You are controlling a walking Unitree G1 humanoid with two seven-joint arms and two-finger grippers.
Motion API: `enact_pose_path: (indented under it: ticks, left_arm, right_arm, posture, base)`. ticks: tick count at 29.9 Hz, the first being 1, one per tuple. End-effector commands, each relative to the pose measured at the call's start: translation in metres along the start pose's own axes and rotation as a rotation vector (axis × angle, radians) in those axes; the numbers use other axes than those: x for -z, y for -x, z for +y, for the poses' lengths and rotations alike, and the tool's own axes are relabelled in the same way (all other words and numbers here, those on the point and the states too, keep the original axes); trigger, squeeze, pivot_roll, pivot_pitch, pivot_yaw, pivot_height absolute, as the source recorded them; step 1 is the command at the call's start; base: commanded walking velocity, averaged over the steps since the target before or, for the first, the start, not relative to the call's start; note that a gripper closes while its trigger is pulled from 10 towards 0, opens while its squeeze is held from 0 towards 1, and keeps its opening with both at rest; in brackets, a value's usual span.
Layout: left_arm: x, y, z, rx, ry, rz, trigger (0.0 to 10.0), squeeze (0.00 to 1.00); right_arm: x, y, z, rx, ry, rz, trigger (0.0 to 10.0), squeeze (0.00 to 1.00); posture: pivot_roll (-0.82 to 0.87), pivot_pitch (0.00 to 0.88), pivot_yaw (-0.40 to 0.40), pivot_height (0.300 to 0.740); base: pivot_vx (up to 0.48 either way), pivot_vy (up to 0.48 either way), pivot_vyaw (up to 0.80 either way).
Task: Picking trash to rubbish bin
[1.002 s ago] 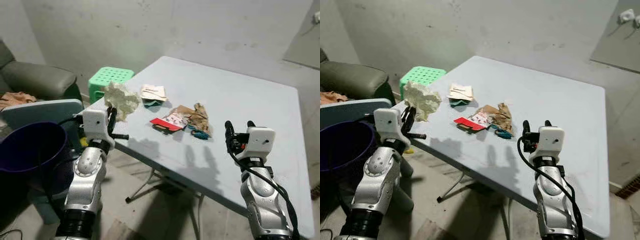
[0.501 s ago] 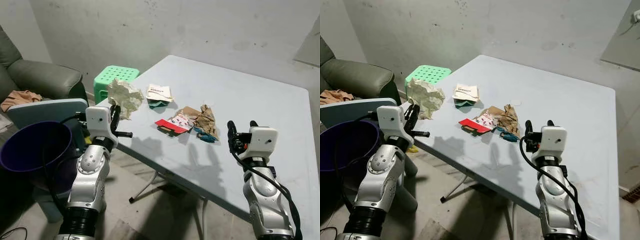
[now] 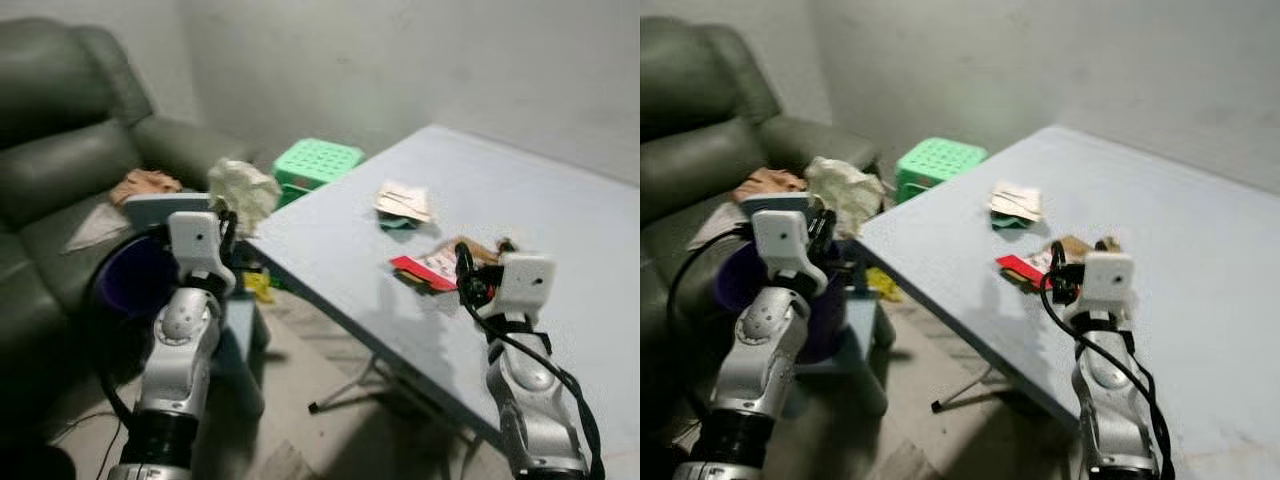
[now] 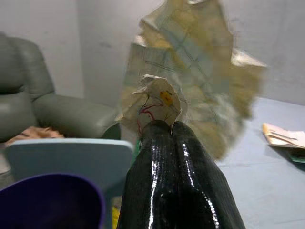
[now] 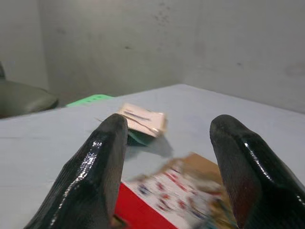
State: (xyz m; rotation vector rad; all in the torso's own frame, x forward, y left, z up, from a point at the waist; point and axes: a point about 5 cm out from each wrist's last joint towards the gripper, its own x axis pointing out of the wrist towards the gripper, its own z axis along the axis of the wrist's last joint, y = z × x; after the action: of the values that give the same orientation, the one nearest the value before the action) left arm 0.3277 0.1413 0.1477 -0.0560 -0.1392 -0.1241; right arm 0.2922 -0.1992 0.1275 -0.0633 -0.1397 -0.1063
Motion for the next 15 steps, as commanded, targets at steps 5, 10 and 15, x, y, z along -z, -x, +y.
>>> enact_pose_path:
  ticks: [5,10,15]
  left_arm:
    - [-0.0039,0.0,0.0091,-0.026,-0.011,-0.006,10.0,0.0]
    - [-0.0042,-0.0009,0.009,-0.028,-0.01,-0.005,10.0,0.0]
    - [-0.0066,-0.0014,0.0096,-0.039,0.011,-0.02,10.0,0.0]
  right_arm:
    - [-0.0025,-0.0005,0.0077,-0.022,-0.018,-0.006,10.0,0.0]
    - [-0.0022,-0.0004,0.0072,-0.022,-0.018,-0.002,10.0,0.0]
    - [-0.0034,-0.0005,0.0079,-0.028,-0.022,-0.012,10.0,0.0]
  posture:
    - [0.01,0.0,-0.04,0.74]
    - [0.01,0.0,-0.04,0.74]
    - [0.01,0.0,-0.039,0.74]
  base:
    - [0.0,0.326,0.8]
    - [0.0,0.327,0.8]
    - [0.0,0.196,0.8]
